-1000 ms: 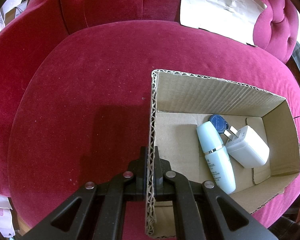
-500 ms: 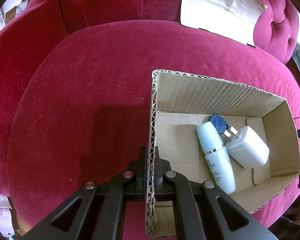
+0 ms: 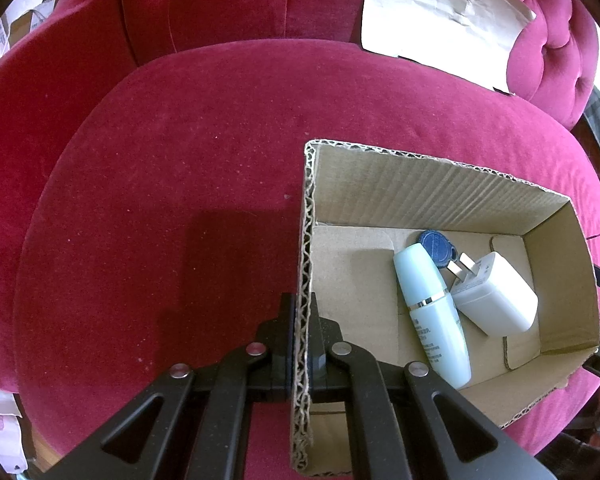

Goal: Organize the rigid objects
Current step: 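Close the right gripper on the black jar with white lid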

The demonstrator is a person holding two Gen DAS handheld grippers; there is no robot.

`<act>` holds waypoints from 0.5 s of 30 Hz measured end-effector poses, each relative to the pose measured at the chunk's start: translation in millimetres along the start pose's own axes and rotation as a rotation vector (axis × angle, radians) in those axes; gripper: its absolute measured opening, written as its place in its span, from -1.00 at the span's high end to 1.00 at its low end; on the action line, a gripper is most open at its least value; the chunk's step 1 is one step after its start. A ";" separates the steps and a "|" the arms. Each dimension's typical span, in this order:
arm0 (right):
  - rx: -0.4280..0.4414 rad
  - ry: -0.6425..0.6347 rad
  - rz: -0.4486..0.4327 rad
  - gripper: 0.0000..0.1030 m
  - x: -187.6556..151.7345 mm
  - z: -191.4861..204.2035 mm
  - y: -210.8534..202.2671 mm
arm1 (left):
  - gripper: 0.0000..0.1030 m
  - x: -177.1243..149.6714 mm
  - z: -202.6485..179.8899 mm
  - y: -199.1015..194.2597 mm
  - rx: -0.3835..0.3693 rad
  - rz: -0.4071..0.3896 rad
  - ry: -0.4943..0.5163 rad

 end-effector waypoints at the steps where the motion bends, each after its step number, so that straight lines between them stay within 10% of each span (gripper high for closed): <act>1: 0.003 -0.001 -0.002 -0.39 0.5 0.8 -0.3 | 0.93 0.1 0.2 0.1 0.000 -0.001 0.000; 5: 0.030 -0.007 -0.002 0.20 3.4 4.2 2.3 | 0.93 0.4 -1.3 0.1 0.004 -0.002 0.005; 15: 0.051 0.004 -0.007 0.20 6.5 7.0 -2.6 | 0.93 1.2 -2.3 1.2 0.003 -0.002 0.006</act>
Point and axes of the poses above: each gripper's, at about its wrist camera, not at the fingertips, and y roughly the way its jaws point, z to its left, x to its top, the point moved 5 cm from there along y, roughly the way its jaws point, and after that the axes turned 10 degrees about -z, right-handed, at the moved point
